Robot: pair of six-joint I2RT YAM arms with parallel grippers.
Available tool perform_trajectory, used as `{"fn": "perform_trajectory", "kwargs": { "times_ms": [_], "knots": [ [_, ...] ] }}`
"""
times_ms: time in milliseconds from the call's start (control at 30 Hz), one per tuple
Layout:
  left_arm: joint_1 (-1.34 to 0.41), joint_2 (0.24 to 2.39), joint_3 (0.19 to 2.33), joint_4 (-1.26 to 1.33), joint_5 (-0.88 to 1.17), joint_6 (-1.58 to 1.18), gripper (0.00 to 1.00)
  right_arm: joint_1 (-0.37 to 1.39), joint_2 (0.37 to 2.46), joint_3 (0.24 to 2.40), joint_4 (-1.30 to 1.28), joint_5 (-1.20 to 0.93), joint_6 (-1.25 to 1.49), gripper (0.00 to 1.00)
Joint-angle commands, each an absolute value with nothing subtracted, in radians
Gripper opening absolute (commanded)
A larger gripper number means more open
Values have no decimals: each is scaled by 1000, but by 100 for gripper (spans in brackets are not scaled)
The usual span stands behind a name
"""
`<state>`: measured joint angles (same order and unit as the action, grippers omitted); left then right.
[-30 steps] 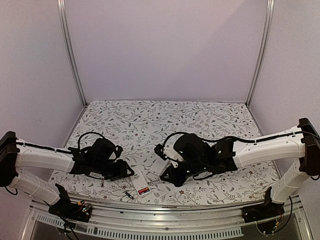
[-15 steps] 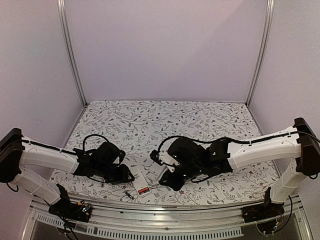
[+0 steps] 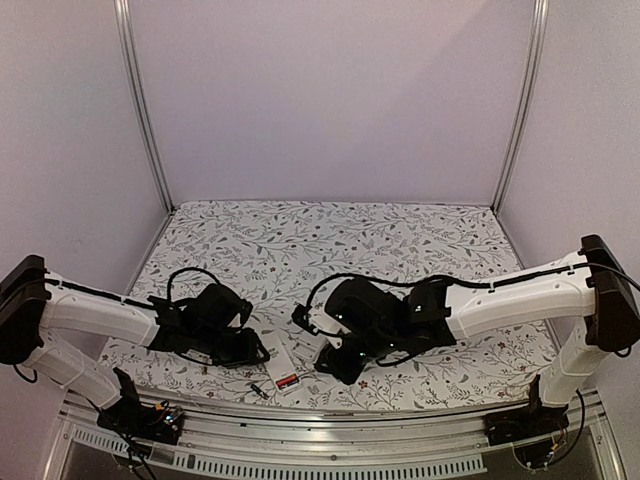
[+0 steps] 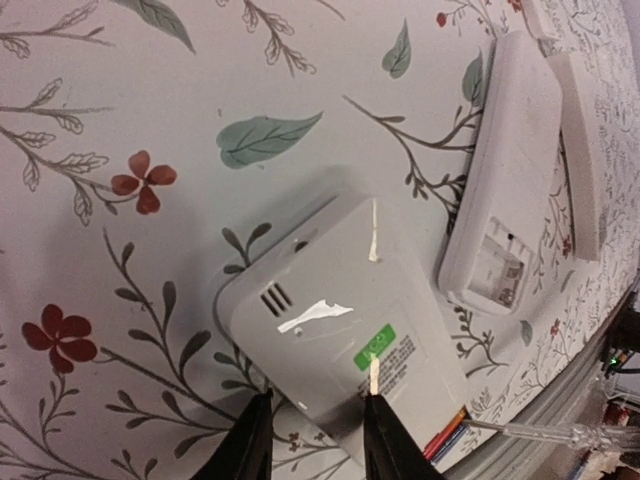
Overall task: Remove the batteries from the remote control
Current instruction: Hold the remote control without the battery cover at the corner of the board, then remove the battery from the remote control without the battery cover.
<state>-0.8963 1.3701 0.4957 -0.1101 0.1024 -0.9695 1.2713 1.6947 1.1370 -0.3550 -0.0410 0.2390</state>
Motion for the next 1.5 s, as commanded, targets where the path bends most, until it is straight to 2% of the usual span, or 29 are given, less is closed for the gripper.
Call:
{"fn": "perform_trajectory", "kwargs": {
  "times_ms": [0, 1467],
  "knots": [
    [-913, 1382, 521, -115, 89, -967, 31, 1282, 1717, 1176, -411, -7, 213, 0],
    [-919, 1417, 549, -116, 96, -945, 29, 1296, 1756, 1259, -483, 11, 140, 0]
  ]
}}
